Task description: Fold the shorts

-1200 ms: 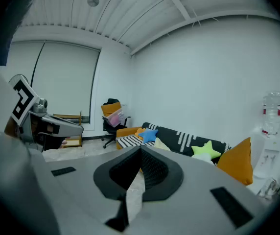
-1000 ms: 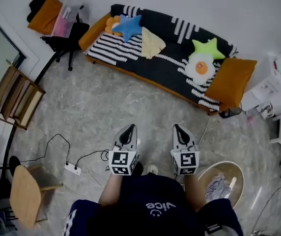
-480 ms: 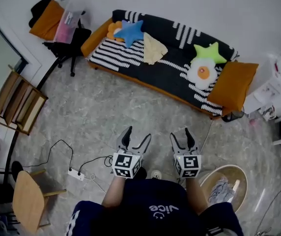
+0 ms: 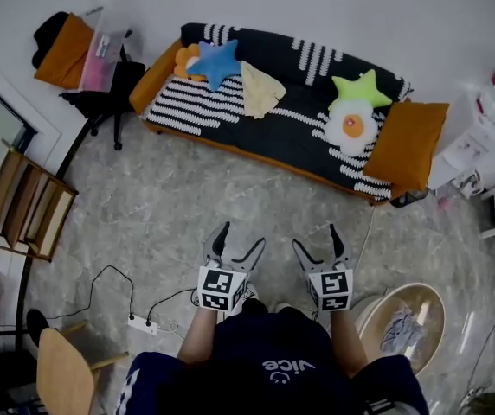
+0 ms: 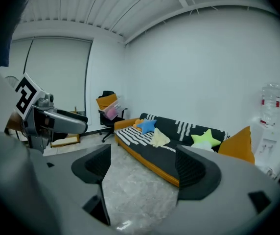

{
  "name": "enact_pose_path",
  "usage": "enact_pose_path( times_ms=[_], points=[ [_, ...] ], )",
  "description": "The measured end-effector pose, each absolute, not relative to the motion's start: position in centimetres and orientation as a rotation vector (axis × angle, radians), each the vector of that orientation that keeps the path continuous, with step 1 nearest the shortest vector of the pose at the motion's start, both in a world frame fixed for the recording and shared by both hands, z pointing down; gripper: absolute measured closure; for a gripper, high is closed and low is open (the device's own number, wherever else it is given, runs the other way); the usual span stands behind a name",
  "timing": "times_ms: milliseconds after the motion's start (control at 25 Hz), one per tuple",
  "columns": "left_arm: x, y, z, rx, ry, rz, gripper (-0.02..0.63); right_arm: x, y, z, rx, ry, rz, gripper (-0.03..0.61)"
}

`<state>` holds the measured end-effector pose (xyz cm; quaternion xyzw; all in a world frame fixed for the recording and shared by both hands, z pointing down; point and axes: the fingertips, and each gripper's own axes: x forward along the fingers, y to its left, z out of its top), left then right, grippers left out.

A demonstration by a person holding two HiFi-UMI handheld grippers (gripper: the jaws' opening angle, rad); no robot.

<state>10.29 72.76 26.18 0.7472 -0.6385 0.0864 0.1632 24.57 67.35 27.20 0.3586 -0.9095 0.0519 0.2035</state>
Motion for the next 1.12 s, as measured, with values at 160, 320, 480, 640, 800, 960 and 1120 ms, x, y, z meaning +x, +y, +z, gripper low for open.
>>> enact_pose_path(
  times_ms=[160,320,480,640,800,960,1120],
  points=[
    [7.9,71.8,26.4,2.141,-1.813,0.237,0.25,24.0,65.9,27.1,1.098,-2.548,0.223,0.189],
    [5.6,71.0,26.5,2.126,-1.82,0.242,0.252,23.0,65.2,27.3,1.12,-2.546,0.271,0.204],
    [4.3,69.3,26.8,2.108,-1.845,0.253,0.252,21.8,63.1,28.1,1.096,-2.552,0.299,0.22],
    [3.1,66.5,27.8,2.083,-1.865,0.28,0.253,20.1,59.5,29.3,1.055,-2.566,0.332,0.239],
    [1.7,62.2,28.3,2.026,-1.893,0.283,0.255,18.3,54.1,30.4,0.99,-2.571,0.366,0.254],
    [0.1,56.7,28.6,1.965,-1.938,0.308,0.258,15.9,47.9,31.0,0.894,-2.59,0.381,0.268],
    [-0.8,50.9,28.3,1.909,-1.982,0.29,0.262,13.9,41.7,30.8,0.79,-2.606,0.334,0.275]
  ],
)
